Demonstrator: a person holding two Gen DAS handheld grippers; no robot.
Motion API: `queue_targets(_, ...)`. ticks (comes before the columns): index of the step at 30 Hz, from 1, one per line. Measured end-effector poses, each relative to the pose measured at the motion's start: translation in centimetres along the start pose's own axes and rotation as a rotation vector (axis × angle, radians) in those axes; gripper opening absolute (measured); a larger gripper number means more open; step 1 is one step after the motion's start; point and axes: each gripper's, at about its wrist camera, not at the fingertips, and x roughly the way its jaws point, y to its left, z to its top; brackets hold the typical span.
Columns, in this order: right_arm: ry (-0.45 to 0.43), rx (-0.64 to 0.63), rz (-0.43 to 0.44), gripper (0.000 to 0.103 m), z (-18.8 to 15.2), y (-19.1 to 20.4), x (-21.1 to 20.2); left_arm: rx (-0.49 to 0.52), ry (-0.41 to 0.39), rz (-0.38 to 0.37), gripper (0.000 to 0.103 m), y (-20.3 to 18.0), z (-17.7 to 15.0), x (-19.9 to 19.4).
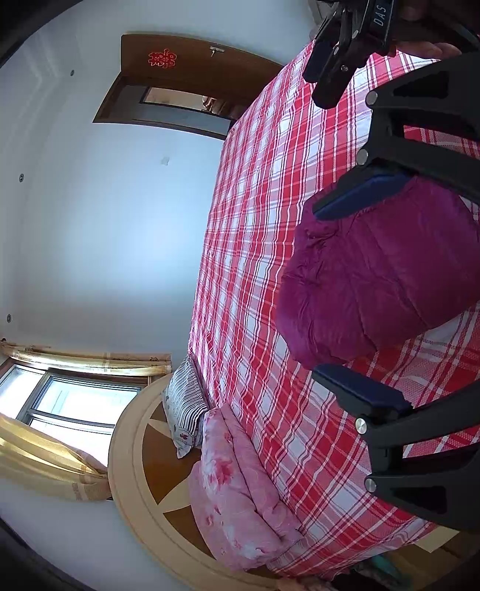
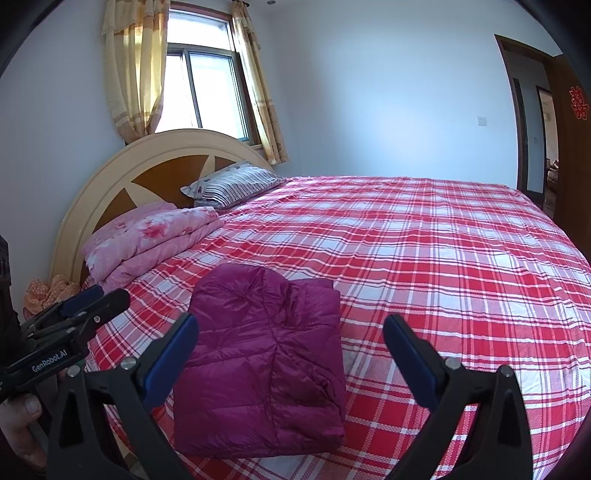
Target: Fold large clothes
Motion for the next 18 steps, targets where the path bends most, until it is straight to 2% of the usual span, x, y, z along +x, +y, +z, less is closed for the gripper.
queue_targets(7, -0.004, 0.002, -0.001, 0.102, -0.3, -0.1, -0.03, 0.011, 0.008, 0.001, 0.08, -0.09, 0.01, 0.1)
queue_targets(15, -0.021, 0.0, 0.0, 0.102, -0.36, -0.21, -0.45, 0.024, -0.019, 0.015, 0.08, -0.04, 0.31, -0.43)
queue_targets(18, -0.027, -0.006, 0.003, 0.102, -0.32, -0.11, -0.67, 0.025, -0.028, 0.022, 0.092, -0.06, 0.48, -0.63)
